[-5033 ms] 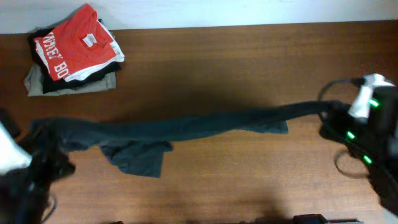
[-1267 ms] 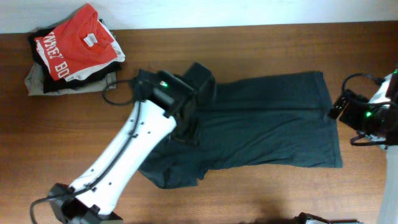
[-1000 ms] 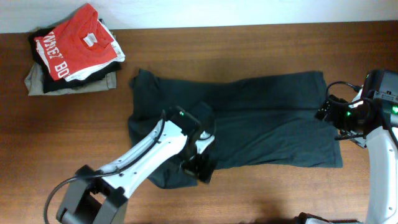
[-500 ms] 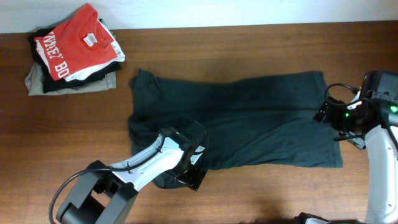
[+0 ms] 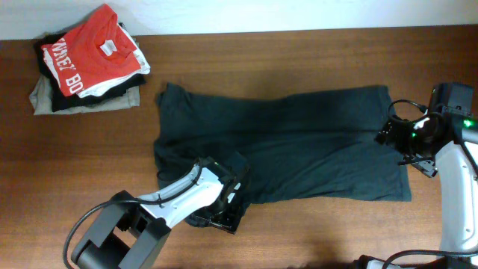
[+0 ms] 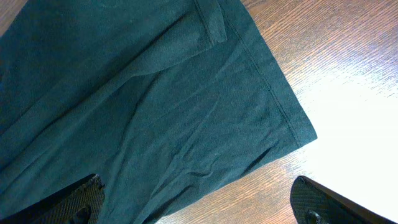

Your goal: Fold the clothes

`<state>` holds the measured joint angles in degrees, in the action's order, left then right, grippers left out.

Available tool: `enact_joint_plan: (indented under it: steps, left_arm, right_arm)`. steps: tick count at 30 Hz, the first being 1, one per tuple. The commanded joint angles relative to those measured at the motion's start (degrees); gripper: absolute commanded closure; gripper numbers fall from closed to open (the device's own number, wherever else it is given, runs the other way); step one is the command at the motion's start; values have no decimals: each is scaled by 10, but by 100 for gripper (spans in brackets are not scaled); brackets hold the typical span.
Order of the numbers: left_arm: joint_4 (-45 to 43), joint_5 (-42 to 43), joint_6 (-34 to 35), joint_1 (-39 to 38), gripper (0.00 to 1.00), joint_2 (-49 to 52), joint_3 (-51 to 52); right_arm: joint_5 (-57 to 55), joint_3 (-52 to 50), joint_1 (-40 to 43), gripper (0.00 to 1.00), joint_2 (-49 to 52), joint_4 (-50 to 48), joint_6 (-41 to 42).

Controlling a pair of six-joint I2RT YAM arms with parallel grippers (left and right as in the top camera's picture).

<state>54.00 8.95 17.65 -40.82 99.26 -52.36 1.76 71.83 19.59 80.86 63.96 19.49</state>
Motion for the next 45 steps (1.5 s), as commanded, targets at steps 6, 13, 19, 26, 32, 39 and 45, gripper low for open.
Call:
enact_joint_plan:
  steps: [6, 13, 19, 26, 32, 39, 45]
  left_arm:
    - [-33, -83, 80, -1, 30, 21, 30]
    - [-143, -64, 145, -1, 73, 21, 104]
    - [-28, -65, 144, -1, 99, 20, 15]
    - [19, -88, 144, 0, 99, 20, -13]
    - [21, -88, 144, 0, 99, 20, -13]
    - [20, -88, 144, 0, 99, 20, -13]
    - [27, -87, 122, 0, 99, 16, -20]
  right_arm:
    - [27, -4, 3, 1, 3, -25, 36]
    - [34, -4, 4, 1, 3, -32, 35]
    - [-16, -4, 4, 1, 3, -30, 55]
    - [-37, -20, 156, 1, 113, -8, 85]
    - [53, -139, 240, 21, 140, -131, 68]
    - [81, -229, 239, 33, 140, -201, 74]
    - [51, -229, 239, 83, 141, -208, 74]
